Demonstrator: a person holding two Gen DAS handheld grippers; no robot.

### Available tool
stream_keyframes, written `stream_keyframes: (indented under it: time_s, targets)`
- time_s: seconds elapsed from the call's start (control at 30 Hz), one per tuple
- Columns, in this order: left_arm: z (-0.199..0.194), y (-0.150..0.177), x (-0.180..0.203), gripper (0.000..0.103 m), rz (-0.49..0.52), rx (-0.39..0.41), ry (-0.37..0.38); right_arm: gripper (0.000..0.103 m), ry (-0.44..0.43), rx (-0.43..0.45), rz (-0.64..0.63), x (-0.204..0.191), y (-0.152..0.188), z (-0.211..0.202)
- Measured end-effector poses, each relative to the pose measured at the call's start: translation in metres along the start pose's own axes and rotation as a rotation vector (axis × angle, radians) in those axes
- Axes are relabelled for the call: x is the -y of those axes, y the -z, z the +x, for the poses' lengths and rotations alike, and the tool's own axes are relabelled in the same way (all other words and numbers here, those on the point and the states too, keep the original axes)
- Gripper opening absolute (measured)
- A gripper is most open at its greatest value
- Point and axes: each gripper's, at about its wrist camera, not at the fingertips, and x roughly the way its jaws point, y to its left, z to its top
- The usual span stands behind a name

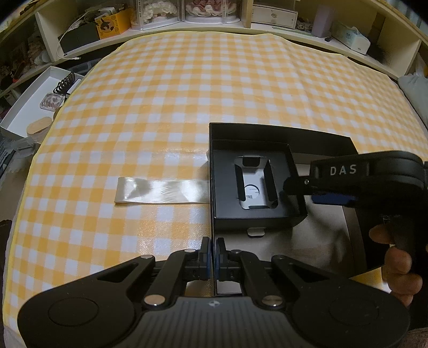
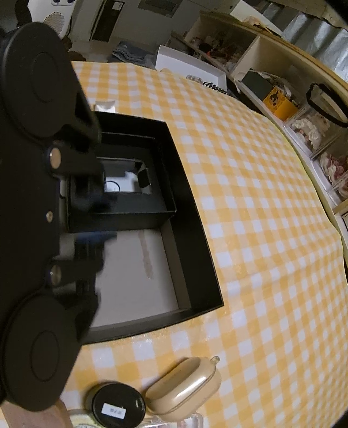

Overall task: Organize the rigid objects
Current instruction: 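Carry the small black box into the open black tray and release it, then move the right gripper back over the remaining objects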

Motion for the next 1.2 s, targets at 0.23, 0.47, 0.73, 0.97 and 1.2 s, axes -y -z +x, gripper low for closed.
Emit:
stream_keyframes:
  time_s: [0.23,0.47,0.73,0.97,1.2]
  targets:
    - [0.000,0.001,0.000,0.003,-0.001,-0.002,0.002,0.054,-0.057,0.035,-0.062,0.000,-0.003,-0.028]
    - [0.000,0.001,0.000,0.003,-0.003,-0.004,0.002,0.064,-0.107,0.057,-0.088,0.007,-0.004,-0.066]
    - [-0.001,0.002,-0.001,0.003,-0.001,-0.004,0.000,0.095,-0.087,0.111,-0.178,0.007,0.009,-0.105]
    - [-0.001,0.003,0.000,0.003,0.000,-0.004,-0.001,0.102,-0.057,0.182,-0.244,0.008,0.021,-0.134]
    - [-0.001,0.003,0.000,0.003,0.001,-0.004,-0.002,0.103,-0.027,0.258,-0.273,0.016,0.028,-0.162]
